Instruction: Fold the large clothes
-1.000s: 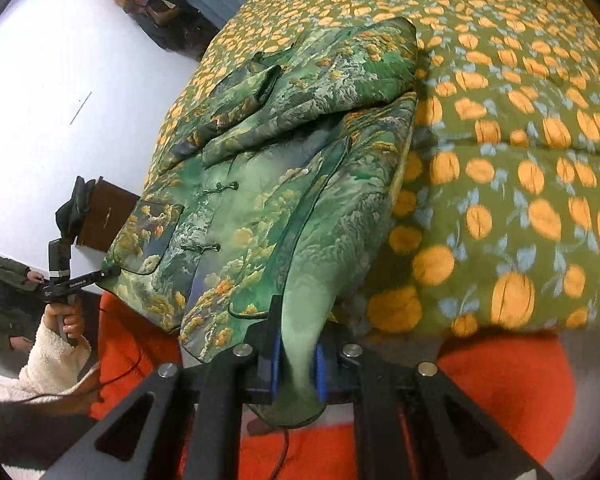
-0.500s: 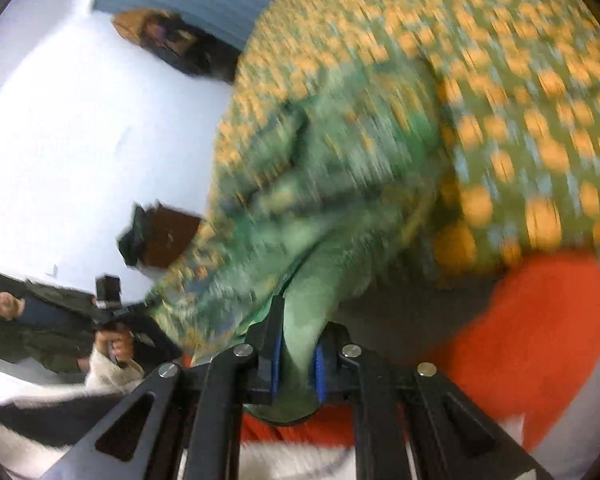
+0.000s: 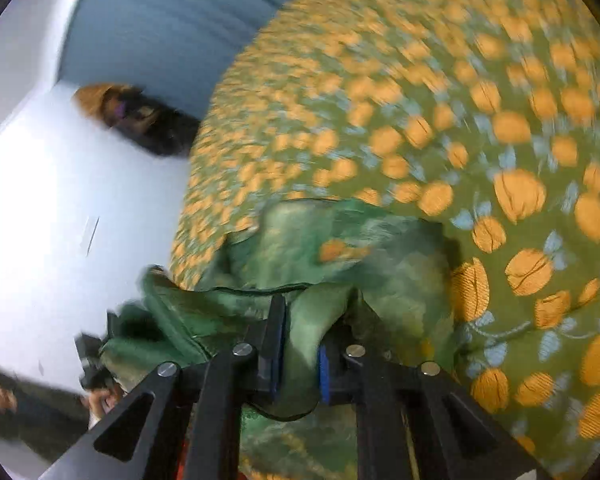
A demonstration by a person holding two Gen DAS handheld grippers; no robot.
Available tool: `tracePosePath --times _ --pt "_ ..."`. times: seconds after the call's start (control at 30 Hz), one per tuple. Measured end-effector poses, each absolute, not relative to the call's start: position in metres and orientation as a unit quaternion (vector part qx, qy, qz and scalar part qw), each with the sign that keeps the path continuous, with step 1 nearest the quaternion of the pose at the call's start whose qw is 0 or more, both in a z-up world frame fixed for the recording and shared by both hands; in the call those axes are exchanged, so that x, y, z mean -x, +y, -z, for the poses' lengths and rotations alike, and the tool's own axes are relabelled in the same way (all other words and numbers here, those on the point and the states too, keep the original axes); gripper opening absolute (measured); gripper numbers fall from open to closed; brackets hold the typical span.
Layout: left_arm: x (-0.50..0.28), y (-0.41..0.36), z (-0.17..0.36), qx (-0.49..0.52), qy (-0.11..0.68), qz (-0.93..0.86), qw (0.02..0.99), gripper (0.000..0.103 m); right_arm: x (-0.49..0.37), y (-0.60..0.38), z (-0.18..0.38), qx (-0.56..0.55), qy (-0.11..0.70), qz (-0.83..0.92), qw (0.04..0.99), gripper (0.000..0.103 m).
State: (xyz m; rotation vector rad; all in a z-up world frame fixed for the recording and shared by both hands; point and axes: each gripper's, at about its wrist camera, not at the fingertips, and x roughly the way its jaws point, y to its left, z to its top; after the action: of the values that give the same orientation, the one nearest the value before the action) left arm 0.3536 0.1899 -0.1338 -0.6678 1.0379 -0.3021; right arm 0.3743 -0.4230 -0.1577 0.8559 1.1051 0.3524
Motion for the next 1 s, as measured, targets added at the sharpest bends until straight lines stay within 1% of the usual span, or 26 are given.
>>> tracePosePath --times 0.03,0.07,0.1,0.13,0.17,0.2,0.23,0.3,0.37,0.4,0.47,0.5,0.53,0.57,0.6,0.63,0.7,0.77,0.9,1.0 --pt "-0.352 0.195 0.133 0.325 0.473 0.144 0.806 0.061 -0.375 -0.429 0.172 -0.429 0.502 -0.154 0.735 0.031" --pt "-0.348 0.199 0.129 0.332 0.460 0.147 0.810 0.069 -0.373 -0.435 0.179 -0.463 0.488 -0.155 0.724 0.035" --pt "-0.343 0.203 0.124 0.332 0.449 0.150 0.816 0.081 -0.370 -0.439 0.181 -0.490 0.473 -0.162 0.714 0.047" --pt "-0.337 0.207 0.119 0.325 0.442 0.153 0.822 0.086 -0.369 -0.441 0.179 -0.505 0.461 -0.172 0.709 0.061" --pt "-0.333 0.208 0.116 0.313 0.440 0.158 0.827 0.087 -0.369 -0.443 0.175 -0.510 0.453 -0.180 0.709 0.070" --pt "-0.330 0.207 0.114 0.291 0.445 0.162 0.831 0.089 -0.367 -0.445 0.166 -0.506 0.442 -0.189 0.716 0.081" --pt "-0.329 0.204 0.115 0.265 0.455 0.166 0.834 0.091 -0.366 -0.446 0.153 -0.487 0.432 -0.191 0.734 0.084" --pt "-0.331 0.192 0.125 0.221 0.475 0.164 0.836 0.091 -0.366 -0.442 0.133 -0.423 0.433 -0.184 0.774 0.085" --pt "-0.340 0.176 0.146 0.195 0.501 0.156 0.828 0.091 -0.370 -0.420 0.120 -0.284 0.465 -0.163 0.823 0.085" --pt "-0.348 0.169 0.155 0.191 0.510 0.148 0.825 0.091 -0.372 -0.408 0.119 -0.237 0.476 -0.162 0.831 0.085" --pt "-0.362 0.157 0.172 0.191 0.525 0.125 0.820 0.083 -0.378 -0.381 0.123 -0.152 0.495 -0.156 0.841 0.085" --pt "-0.368 0.152 0.181 0.192 0.533 0.108 0.817 0.074 -0.377 -0.370 0.125 -0.133 0.494 -0.161 0.844 0.084" --pt "-0.370 0.149 0.184 0.192 0.538 0.097 0.815 0.045 -0.377 -0.359 0.126 -0.117 0.492 -0.160 0.848 0.074" --pt "-0.372 0.146 0.189 0.183 0.545 0.076 0.814 0.026 -0.377 -0.354 0.125 -0.103 0.493 -0.149 0.851 0.058" --pt "-0.372 0.146 0.190 0.181 0.546 0.072 0.815 0.014 -0.378 -0.343 0.126 -0.072 0.502 -0.117 0.854 0.013" --pt "-0.367 0.147 0.185 0.180 0.541 0.068 0.818 0.009 -0.377 -0.339 0.125 -0.058 0.506 -0.100 0.855 0.013" --pt "-0.357 0.152 0.165 0.179 0.520 0.063 0.833 0.008 -0.369 -0.331 0.113 -0.027 0.490 -0.087 0.867 0.012" --pt "-0.349 0.161 0.139 0.188 0.489 0.061 0.850 0.008 -0.358 -0.324 0.083 0.014 0.441 -0.081 0.894 0.012" --pt "-0.349 0.168 0.087 0.187 0.414 0.050 0.890 0.008 -0.362 -0.318 0.036 0.032 0.357 -0.075 0.930 0.012" --pt "-0.365 0.154 0.081 0.145 0.376 0.018 0.915 0.008 -0.386 -0.314 0.028 0.033 0.327 -0.051 0.943 0.012"
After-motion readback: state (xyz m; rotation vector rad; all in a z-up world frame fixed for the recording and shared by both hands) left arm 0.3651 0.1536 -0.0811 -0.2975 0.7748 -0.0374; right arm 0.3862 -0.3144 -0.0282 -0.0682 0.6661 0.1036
